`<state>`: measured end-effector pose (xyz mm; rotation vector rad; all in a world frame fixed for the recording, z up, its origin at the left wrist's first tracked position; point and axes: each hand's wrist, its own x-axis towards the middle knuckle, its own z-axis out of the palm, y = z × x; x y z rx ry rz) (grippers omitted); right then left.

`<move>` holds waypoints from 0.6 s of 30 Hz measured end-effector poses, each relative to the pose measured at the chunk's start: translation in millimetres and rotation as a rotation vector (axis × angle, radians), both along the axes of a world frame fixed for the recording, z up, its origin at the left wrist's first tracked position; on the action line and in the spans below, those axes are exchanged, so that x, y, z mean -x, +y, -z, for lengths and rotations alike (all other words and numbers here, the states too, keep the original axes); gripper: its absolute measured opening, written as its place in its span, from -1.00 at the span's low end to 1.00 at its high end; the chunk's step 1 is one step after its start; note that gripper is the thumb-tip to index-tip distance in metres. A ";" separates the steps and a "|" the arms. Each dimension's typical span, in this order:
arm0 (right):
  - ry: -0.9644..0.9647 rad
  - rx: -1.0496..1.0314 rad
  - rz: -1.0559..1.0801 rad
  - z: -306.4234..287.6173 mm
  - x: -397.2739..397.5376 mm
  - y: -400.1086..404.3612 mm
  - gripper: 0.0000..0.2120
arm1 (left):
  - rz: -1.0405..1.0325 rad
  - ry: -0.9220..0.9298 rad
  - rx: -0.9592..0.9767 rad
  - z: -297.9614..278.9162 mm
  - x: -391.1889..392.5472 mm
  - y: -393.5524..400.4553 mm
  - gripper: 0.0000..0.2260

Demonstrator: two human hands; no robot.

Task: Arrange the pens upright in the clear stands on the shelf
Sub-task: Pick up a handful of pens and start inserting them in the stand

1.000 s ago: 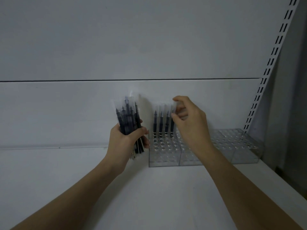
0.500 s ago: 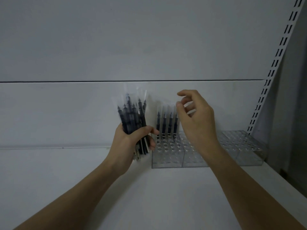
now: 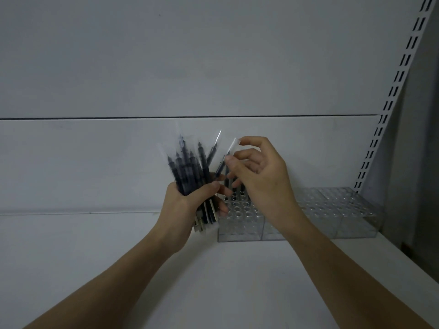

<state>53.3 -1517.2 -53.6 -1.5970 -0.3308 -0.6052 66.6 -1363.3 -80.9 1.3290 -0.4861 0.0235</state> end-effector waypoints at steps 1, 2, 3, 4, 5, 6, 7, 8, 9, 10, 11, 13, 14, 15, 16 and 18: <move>0.005 -0.019 -0.006 -0.6 0.7 0.3 -0.73 | 0.006 -0.001 -0.003 0.0 0.3 -0.5 -0.87; 0.012 -0.036 -0.012 -1.1 1.0 0.4 -0.73 | 0.011 -0.001 -0.005 -0.2 0.5 -0.9 -0.86; 0.018 -0.050 -0.018 -1.4 1.2 0.1 -0.73 | 0.017 0.003 0.000 -0.4 0.6 -1.2 -0.86; 0.021 -0.061 -0.020 -2.1 1.6 -0.3 -0.73 | 0.025 0.012 0.015 -0.7 0.7 -1.3 -0.86; 0.020 -0.070 -0.015 -2.9 2.0 -0.8 -0.73 | 0.032 0.023 0.032 -1.4 0.9 -1.3 -0.86; 0.017 -0.084 -0.003 -3.7 2.7 -1.4 -0.73 | 0.036 0.032 0.043 -2.1 1.0 -1.0 -0.86; 0.012 -0.108 0.014 -4.5 3.2 -2.2 -0.74 | 0.033 0.036 0.043 -2.2 0.8 -0.8 -0.86; 0.004 -0.137 0.032 -5.3 3.5 -3.0 -0.75 | 0.026 0.035 0.037 -1.9 0.2 -0.9 -0.85; -0.006 -0.166 0.051 -5.8 3.5 -3.8 -0.78 | 0.012 0.029 0.029 -1.1 -0.6 -1.0 -0.86; -0.017 -0.192 0.069 -6.3 3.4 -4.8 -0.80 | -0.008 0.023 0.020 -0.3 -1.6 -1.3 -0.86; -0.025 -0.216 0.088 -6.8 3.2 -5.9 -0.82 | -0.032 0.017 0.008 0.3 -2.6 -1.3 -0.87; -0.029 -0.247 0.111 -8.0 2.6 -8.2 -0.83 | -0.078 0.013 -0.011 0.8 -4.7 -0.9 -0.90; -0.026 -0.251 0.110 -8.3 2.4 -8.9 -0.84 | -0.095 0.017 -0.012 0.7 -5.4 -0.7 -0.91; -0.020 -0.249 0.101 -8.2 2.4 -9.2 -0.84 | -0.111 0.024 -0.010 0.6 -6.2 -0.5 -0.91; -0.013 -0.243 0.087 -7.8 2.2 -9.1 -0.85 | -0.128 0.033 -0.008 0.3 -6.6 -0.7 -0.89; 0.001 -0.230 0.054 -6.3 1.4 -8.3 -0.84 | -0.157 0.047 -0.006 -0.1 -7.3 -1.0 -0.88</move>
